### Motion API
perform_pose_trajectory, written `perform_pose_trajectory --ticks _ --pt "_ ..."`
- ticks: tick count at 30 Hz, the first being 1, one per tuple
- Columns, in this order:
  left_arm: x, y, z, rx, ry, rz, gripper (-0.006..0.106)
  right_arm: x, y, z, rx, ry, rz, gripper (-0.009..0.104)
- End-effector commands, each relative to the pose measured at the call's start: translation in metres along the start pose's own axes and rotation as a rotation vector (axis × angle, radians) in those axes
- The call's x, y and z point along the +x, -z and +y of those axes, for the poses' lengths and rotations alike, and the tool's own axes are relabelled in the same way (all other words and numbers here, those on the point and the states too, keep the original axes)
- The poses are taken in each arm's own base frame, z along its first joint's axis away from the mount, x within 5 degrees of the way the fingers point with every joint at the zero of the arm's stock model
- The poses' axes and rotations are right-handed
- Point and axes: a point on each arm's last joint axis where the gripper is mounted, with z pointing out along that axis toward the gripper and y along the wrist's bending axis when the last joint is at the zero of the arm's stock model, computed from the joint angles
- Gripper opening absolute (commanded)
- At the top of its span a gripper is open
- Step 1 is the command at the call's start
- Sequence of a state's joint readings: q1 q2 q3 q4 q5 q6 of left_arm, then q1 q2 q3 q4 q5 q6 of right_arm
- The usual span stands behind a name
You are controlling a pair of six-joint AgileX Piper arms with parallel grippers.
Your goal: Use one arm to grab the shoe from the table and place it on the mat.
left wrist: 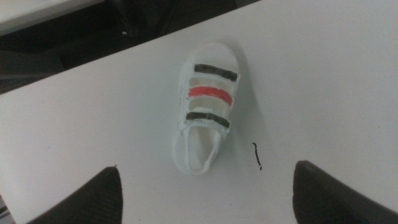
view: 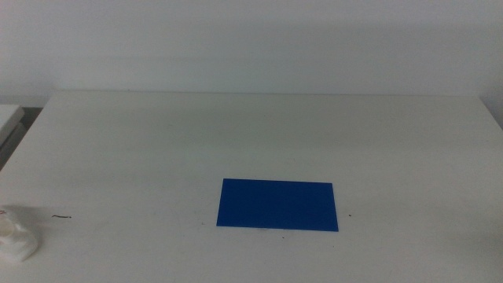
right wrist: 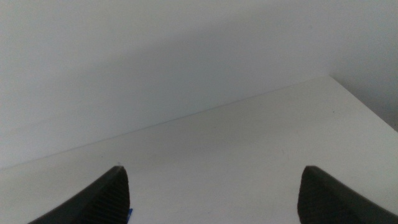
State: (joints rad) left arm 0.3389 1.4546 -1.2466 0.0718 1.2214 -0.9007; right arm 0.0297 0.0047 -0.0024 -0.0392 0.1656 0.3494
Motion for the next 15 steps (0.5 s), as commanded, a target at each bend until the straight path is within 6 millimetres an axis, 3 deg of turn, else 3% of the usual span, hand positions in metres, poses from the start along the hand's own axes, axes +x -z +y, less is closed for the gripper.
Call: perform_pose_trajectory --ticks 1,9,15 --pt "-0.003 0.001 -0.001 0.005 0.019 -0.003 0.094 0.000 0.000 0.000 -0.004 0.015 -0.010 0.079" --pt "-0.004 -0.014 -0.004 -0.006 0.026 0.027 0.094 0.000 0.000 0.000 -0.004 0.015 -0.010 0.079" --pt "0.004 -0.067 -0.009 0.004 0.044 0.093 0.094 0.000 0.000 0.000 -0.004 0.015 -0.010 0.079"
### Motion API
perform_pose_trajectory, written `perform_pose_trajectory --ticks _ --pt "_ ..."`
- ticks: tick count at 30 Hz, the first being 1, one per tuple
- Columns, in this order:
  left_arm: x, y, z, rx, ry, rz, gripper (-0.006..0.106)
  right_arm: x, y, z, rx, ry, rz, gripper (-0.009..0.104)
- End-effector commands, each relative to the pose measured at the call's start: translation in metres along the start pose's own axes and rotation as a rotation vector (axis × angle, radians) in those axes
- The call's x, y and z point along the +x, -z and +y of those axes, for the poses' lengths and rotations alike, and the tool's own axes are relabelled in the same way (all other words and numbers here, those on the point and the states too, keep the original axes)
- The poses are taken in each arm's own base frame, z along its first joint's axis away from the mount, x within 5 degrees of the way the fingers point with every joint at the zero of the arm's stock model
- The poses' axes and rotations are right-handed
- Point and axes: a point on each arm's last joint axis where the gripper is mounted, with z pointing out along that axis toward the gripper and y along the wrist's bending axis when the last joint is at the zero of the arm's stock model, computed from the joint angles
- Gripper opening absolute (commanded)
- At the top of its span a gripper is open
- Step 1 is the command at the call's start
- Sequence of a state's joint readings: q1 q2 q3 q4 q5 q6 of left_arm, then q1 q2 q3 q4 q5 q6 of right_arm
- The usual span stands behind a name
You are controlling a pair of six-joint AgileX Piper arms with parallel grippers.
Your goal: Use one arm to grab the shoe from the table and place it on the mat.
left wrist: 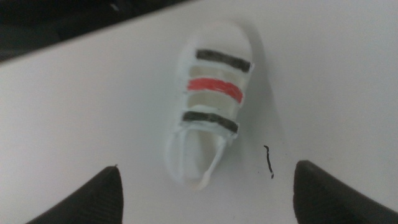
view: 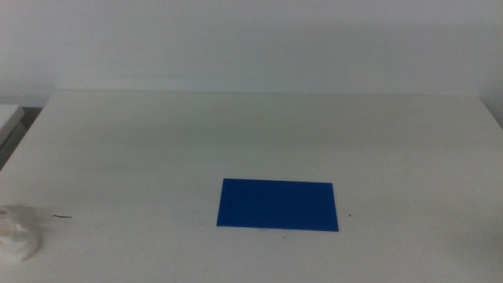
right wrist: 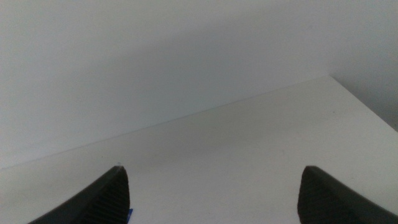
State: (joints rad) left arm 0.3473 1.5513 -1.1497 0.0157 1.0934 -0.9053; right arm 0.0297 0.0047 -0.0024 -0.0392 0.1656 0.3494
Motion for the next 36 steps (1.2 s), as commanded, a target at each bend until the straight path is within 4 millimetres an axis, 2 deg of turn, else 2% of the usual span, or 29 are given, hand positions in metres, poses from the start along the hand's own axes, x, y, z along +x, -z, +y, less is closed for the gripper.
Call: perform_pose_trajectory --ticks 1,9,11,13,15,17,20,21,26,28,31,34,36 --pt "0.001 -0.024 -0.004 0.032 0.008 0.018 0.094 0.000 0.000 0.000 -0.004 0.015 -0.010 0.079" --pt "-0.007 -0.087 -0.015 -0.019 -0.048 0.057 0.093 0.000 0.000 0.000 -0.004 0.015 -0.010 0.079" --pt "-0.008 -0.096 -0.017 -0.023 -0.055 0.060 0.091 0.000 0.000 0.000 -0.004 0.015 -0.010 0.079" --pt "-0.008 -0.104 -0.017 -0.033 -0.051 0.073 0.083 0.000 0.000 0.000 -0.004 0.015 -0.010 0.079" --pt "-0.007 -0.108 -0.017 -0.045 -0.041 0.090 0.068 0.000 0.000 0.000 -0.004 0.015 -0.010 0.079" --pt "-0.004 -0.104 -0.019 -0.063 -0.023 0.111 0.047 0.000 0.000 0.000 -0.004 0.015 -0.010 0.079" --pt "0.016 -0.075 -0.048 -0.094 -0.020 0.064 0.008 0.000 0.000 0.000 -0.004 0.015 -0.010 0.079" --pt "0.029 -0.061 -0.063 -0.090 -0.020 0.048 -0.002 0.000 0.000 0.000 -0.004 0.015 -0.010 0.079" --pt "0.115 -0.019 -0.137 0.030 -0.040 0.107 -0.002 0.000 0.000 0.000 -0.004 0.015 -0.010 0.079" --pt "0.162 -0.010 -0.163 0.077 -0.050 0.117 -0.002 0.000 0.000 0.000 -0.004 0.015 -0.010 0.079" --pt "0.222 -0.005 -0.186 0.069 -0.071 0.140 -0.002 0.000 0.000 0.000 -0.004 0.015 -0.010 0.079" --pt "0.267 -0.008 -0.201 0.081 -0.125 0.157 -0.002 0.000 0.000 0.000 -0.004 0.015 -0.010 0.079" --pt "0.289 -0.014 -0.208 0.086 -0.140 0.165 -0.002 0.000 0.000 0.000 -0.004 0.015 -0.010 0.079"
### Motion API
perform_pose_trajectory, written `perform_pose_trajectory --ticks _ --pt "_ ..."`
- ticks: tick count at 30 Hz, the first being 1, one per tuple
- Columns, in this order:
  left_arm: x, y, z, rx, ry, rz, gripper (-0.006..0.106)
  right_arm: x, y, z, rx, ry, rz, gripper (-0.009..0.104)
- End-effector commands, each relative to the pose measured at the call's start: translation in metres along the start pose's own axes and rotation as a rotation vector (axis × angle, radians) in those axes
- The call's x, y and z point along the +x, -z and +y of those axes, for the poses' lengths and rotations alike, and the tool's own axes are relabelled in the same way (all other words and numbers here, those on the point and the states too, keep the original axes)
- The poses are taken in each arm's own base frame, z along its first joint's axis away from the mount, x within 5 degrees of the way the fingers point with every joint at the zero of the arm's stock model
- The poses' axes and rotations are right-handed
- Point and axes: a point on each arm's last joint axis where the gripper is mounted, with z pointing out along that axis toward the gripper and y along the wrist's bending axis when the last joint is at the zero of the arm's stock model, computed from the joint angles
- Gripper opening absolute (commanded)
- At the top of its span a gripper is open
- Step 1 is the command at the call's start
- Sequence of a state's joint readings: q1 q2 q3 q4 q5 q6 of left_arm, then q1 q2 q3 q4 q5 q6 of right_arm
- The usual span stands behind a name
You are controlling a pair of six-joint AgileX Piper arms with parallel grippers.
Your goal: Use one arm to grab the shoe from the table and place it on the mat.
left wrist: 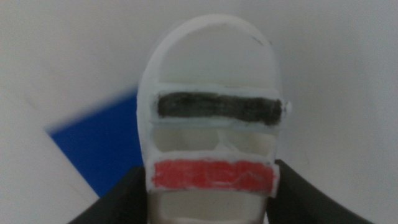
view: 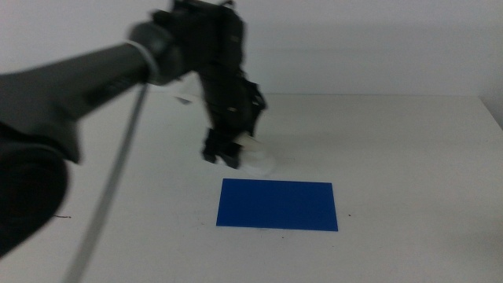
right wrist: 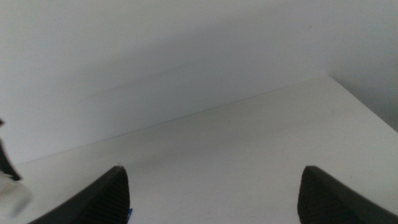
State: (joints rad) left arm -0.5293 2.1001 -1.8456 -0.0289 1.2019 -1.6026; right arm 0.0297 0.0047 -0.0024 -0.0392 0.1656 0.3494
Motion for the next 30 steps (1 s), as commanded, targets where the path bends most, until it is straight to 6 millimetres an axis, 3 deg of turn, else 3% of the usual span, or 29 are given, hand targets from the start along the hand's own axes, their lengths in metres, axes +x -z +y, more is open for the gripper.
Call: perform_pose_trajectory --ticks 1,7,15,18,22,30 --pt "0.018 -0.006 -0.008 -0.003 0.005 -0.005 -0.002 0.000 0.000 0.000 -0.004 0.015 -0.010 0.079" --pt "0.049 -0.026 -0.006 -0.041 -0.013 0.006 -0.002 0.000 0.000 0.000 -0.004 0.015 -0.010 0.079" --pt "0.065 -0.034 -0.003 -0.061 -0.016 0.017 -0.002 0.000 0.000 0.000 -0.004 0.015 -0.010 0.079" --pt "0.070 -0.043 -0.002 -0.081 0.082 0.012 -0.002 0.000 0.000 0.000 -0.004 0.015 -0.010 0.079" --pt "0.078 -0.051 0.000 -0.092 0.348 -0.021 -0.002 0.000 0.000 0.000 -0.004 0.015 -0.010 0.079" --pt "0.077 -0.052 0.000 -0.087 0.346 -0.027 -0.002 0.000 0.000 0.000 -0.004 0.015 -0.010 0.079"
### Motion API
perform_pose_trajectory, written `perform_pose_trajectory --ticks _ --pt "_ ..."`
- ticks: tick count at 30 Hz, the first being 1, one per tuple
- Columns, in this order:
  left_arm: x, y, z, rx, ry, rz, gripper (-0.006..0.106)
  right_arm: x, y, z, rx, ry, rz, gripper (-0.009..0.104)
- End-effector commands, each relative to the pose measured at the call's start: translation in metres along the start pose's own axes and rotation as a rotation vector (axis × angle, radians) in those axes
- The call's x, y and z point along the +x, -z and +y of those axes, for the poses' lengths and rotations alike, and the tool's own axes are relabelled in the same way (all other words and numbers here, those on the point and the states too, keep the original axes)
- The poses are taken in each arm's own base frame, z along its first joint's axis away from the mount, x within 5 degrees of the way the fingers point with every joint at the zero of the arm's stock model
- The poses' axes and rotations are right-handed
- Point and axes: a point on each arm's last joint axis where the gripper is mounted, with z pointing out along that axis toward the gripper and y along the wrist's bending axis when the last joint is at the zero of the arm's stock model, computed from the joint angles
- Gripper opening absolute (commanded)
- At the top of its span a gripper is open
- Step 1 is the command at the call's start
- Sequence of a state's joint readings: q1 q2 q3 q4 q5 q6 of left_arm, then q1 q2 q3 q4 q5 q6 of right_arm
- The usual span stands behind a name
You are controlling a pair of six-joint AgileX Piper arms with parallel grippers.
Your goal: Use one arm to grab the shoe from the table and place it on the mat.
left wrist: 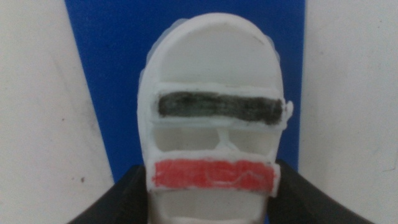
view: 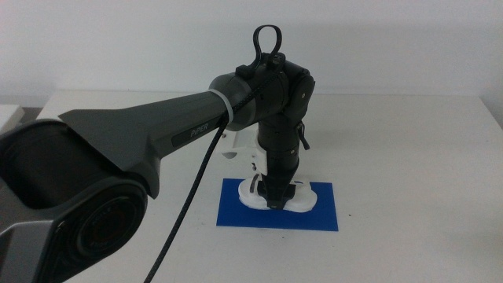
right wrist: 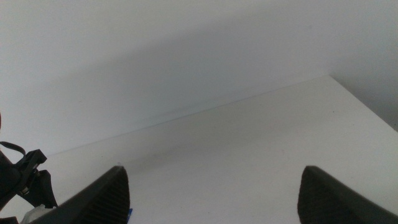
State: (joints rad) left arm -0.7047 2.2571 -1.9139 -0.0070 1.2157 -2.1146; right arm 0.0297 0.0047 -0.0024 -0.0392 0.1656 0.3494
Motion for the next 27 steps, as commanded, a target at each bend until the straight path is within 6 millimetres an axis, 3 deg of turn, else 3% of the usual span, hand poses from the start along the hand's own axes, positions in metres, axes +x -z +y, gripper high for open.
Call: perform_pose_trajectory --ticks 1,4,8,11,16,18,22,24,27 --pt "-0.002 0.005 -0.002 0.027 0.006 -0.019 -0.002 0.000 0.000 0.000 -0.004 0.015 -0.010 0.079" --pt "-0.002 0.001 -0.003 0.033 0.003 -0.023 0.002 0.000 0.000 0.000 -0.004 0.015 -0.010 0.079" --pt "0.000 -0.010 -0.002 -0.002 0.015 -0.009 0.016 0.000 0.000 0.000 -0.004 0.015 -0.010 0.079" --pt "0.001 -0.016 -0.001 -0.026 0.027 0.005 0.038 0.000 0.000 0.000 -0.004 0.015 -0.010 0.079" --pt "0.001 -0.017 -0.002 -0.024 0.021 -0.001 0.093 0.000 0.000 0.000 -0.004 0.015 -0.010 0.079" --pt "0.001 -0.010 -0.002 -0.012 0.013 0.002 0.094 0.000 0.000 0.000 -0.004 0.015 -0.010 0.079" --pt "-0.003 0.035 0.001 0.064 -0.017 0.030 0.094 0.000 0.000 0.000 -0.004 0.015 -0.010 0.079" --pt "-0.008 0.080 0.006 0.155 -0.058 0.065 0.094 0.000 0.000 0.000 -0.004 0.015 -0.010 0.079" --pt "-0.026 0.147 0.027 0.304 -0.292 0.050 0.094 0.000 0.000 0.000 -0.004 0.015 -0.010 0.079"
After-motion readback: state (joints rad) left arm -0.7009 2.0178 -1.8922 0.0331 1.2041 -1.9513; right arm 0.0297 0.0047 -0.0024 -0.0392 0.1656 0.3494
